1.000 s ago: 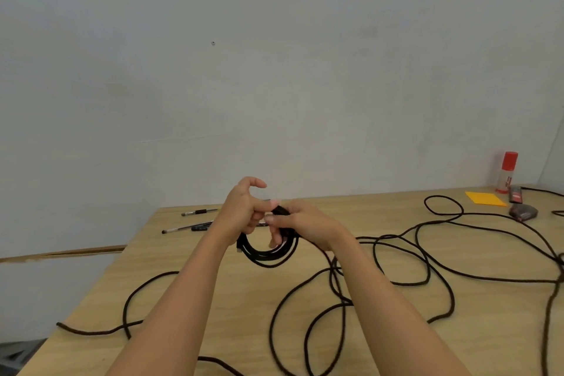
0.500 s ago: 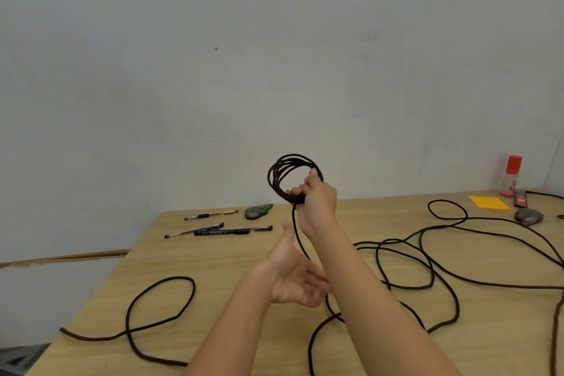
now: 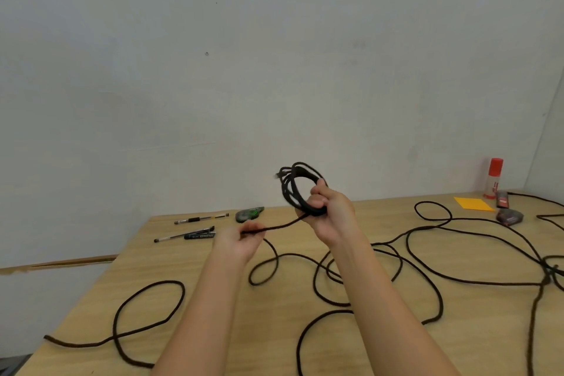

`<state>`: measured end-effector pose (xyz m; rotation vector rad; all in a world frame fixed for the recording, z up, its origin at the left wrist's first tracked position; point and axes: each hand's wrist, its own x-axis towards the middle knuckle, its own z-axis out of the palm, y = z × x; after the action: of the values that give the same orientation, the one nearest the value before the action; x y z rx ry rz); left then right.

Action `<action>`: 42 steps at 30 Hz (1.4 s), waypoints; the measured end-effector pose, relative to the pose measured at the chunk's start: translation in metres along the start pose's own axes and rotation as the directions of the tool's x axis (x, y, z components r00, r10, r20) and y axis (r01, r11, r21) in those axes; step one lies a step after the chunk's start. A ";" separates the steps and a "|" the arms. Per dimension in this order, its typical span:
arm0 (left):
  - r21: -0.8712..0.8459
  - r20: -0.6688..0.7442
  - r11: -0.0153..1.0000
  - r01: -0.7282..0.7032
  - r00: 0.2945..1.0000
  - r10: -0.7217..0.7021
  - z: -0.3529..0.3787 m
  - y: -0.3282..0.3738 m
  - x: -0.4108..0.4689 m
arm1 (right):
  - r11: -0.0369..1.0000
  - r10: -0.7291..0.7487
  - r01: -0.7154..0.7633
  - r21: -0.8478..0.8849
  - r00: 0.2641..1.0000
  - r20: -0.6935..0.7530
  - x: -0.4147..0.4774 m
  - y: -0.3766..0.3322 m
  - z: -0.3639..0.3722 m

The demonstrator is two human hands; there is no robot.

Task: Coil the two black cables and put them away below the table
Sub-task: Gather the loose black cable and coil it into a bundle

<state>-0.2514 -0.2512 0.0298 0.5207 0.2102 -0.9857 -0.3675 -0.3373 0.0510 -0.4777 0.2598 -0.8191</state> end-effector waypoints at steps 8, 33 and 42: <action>0.840 0.214 0.541 -0.034 0.938 -0.274 0.000 0.022 -0.016 | 0.530 0.299 -0.048 -0.846 0.945 0.133 -0.012 0.005 -0.006; 0.910 0.395 0.215 -0.355 0.900 -0.184 0.020 0.042 -0.024 | 0.275 0.111 0.313 -0.909 0.929 0.353 -0.007 0.021 -0.014; 0.404 0.321 0.827 -0.390 0.907 0.272 0.014 0.057 -0.011 | 0.353 0.318 0.115 -0.929 0.919 0.234 0.001 0.037 -0.067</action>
<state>-0.2105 -0.2250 0.0648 0.8294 -0.3496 -0.7403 -0.3705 -0.3368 -0.0251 -1.7193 0.3855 -0.3309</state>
